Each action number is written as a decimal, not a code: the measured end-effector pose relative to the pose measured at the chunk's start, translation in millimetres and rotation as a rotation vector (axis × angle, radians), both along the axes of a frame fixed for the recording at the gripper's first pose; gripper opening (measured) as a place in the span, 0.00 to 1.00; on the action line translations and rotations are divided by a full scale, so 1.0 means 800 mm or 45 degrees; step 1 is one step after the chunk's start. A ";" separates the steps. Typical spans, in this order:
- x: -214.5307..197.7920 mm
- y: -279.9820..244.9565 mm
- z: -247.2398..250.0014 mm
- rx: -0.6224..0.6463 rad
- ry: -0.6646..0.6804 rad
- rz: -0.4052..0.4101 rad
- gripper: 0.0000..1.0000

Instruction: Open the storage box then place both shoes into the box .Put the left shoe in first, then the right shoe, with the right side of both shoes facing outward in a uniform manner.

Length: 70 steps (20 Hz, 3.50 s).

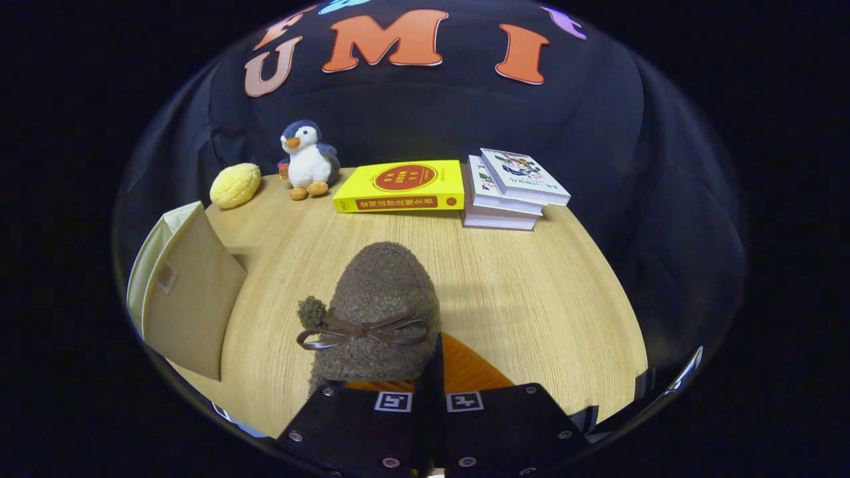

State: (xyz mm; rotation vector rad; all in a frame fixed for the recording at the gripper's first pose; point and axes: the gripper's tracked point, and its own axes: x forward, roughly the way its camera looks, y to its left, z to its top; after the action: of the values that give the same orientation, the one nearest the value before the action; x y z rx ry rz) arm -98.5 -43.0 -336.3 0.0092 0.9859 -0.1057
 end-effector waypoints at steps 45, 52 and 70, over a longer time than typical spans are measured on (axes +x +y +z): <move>0.025 0.437 0.053 0.256 0.265 0.239 0.35; 0.056 0.396 0.145 0.426 0.053 0.269 0.57; 0.085 0.087 0.343 0.141 -0.815 0.183 0.95</move>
State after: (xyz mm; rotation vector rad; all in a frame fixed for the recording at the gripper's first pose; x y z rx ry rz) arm -30.4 26.5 -62.2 0.0694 0.3492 0.0827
